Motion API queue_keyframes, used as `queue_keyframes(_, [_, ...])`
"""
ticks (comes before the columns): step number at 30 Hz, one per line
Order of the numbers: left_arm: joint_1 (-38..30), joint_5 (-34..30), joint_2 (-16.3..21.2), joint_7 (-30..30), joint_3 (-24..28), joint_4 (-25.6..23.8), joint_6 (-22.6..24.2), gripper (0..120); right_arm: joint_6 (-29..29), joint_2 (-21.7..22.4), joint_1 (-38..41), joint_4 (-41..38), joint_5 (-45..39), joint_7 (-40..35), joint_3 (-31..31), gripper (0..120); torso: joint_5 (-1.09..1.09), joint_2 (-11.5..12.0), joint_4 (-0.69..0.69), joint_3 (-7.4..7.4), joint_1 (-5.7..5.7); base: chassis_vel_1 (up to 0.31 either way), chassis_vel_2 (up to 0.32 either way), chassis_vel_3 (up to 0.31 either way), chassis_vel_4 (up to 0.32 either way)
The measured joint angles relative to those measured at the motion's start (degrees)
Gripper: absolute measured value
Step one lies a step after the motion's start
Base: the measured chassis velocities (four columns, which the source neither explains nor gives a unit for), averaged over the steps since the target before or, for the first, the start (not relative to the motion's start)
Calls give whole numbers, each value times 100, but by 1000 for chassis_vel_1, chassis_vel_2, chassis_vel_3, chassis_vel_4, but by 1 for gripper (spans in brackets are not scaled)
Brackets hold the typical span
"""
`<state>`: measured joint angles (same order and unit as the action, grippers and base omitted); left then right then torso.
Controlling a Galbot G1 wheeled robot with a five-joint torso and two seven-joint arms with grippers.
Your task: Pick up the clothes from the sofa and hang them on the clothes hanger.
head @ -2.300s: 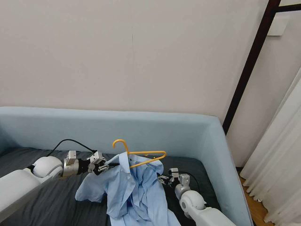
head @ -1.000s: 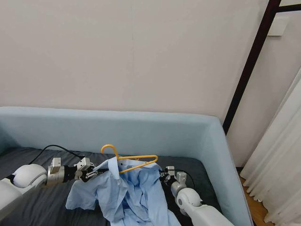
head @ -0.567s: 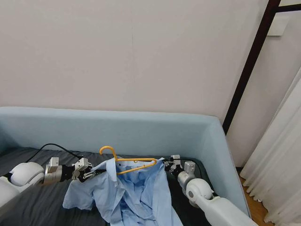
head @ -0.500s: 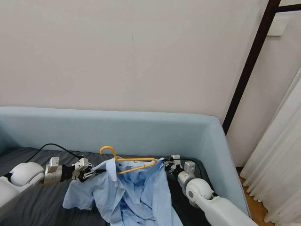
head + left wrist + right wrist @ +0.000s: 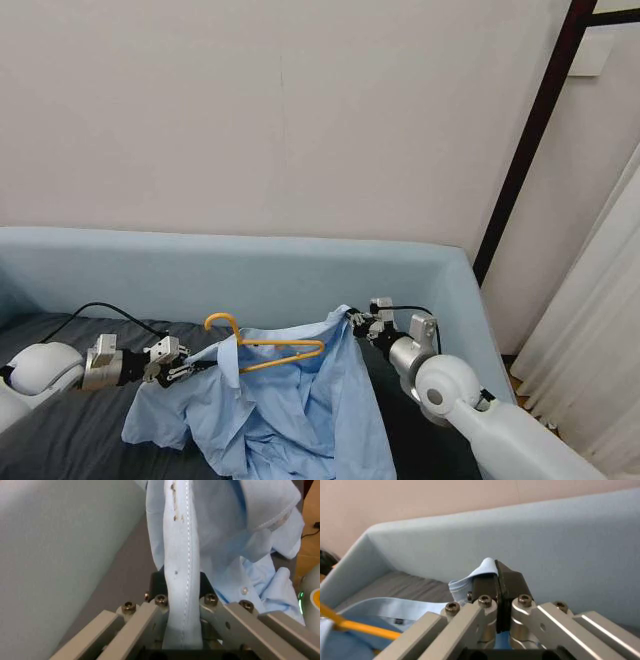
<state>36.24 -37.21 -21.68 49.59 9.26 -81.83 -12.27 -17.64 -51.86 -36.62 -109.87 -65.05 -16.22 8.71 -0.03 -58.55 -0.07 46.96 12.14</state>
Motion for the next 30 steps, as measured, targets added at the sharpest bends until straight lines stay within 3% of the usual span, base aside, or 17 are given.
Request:
queue_keyframes(6, [-194,-103,44,-151,196,-103,136,1,-138,358,-2,-707,-233,-86,-94,0,-1,0,1,0,0,0,0,0,0])
queue_keyframes(10, [-1004,-521,22,-346,1038,-232,330,1,-207,777,-74,-1340,-356,-113,-260,0,0,0,-2,0,0,0,0,0,0])
queue_keyframes(14, [-1620,-820,-35,-479,1487,-368,468,1,-214,1066,-100,-1813,-413,-127,-386,0,1,0,-3,0,0,0,0,0,0])
queue_keyframes(20, [-2165,-995,27,-603,1792,-710,598,1,-191,1349,-145,-2591,-307,-136,-514,0,1,0,0,0,0,0,0,0,0])
queue_keyframes(30, [-2957,-1054,140,-645,2326,-1124,733,1,-126,1610,121,-3131,-290,-95,-479,0,-1,0,1,0,0,0,0,0,0])
